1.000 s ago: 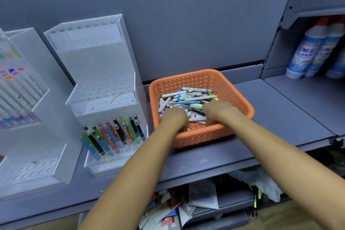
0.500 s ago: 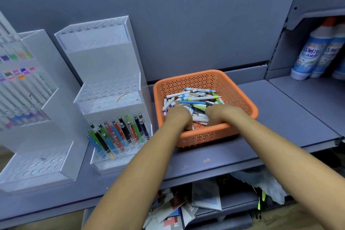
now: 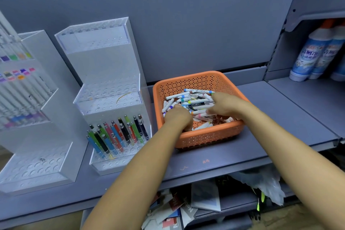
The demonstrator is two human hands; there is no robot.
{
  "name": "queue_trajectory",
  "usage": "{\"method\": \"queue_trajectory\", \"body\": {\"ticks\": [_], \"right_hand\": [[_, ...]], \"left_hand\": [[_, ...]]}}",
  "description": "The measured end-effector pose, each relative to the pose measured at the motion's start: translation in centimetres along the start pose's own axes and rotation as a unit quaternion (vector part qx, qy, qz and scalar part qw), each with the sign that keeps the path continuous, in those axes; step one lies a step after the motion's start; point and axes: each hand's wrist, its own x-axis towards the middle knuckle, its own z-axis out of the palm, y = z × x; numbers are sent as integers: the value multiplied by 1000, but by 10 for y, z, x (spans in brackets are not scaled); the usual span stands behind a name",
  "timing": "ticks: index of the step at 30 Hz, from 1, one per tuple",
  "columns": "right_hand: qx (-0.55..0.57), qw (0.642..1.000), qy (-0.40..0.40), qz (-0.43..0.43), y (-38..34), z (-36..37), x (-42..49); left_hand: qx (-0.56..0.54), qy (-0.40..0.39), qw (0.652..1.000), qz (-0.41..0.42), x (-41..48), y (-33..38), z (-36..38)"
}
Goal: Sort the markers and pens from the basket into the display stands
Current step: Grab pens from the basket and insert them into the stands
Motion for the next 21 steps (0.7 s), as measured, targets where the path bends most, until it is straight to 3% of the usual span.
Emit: {"method": "queue_trajectory", "body": {"ticks": [4, 10, 13, 15, 16, 18, 21], "right_hand": [[143, 988, 57, 2, 7, -9, -2], [187, 975, 123, -10, 10, -23, -18], [209, 963, 170, -31, 12, -26, -26], [259, 946, 193, -43, 12, -23, -29], [295, 933, 199, -50, 11, -21, -30], [371, 903, 206, -61, 8, -15, -32], [431, 869, 231, -76, 1, -4, -37]], "left_hand": [[48, -39, 998, 17, 0, -1, 2], [107, -55, 988, 101, 2, -3, -1], [19, -4, 991, 135, -17, -7, -23], [-124, 13, 983, 134, -24, -14, -32], [-222, 7, 968, 117, -26, -17, -34], [-423, -32, 902, 77, -32, -21, -38], [-650, -91, 751, 78, -43, -19, -39]]}}
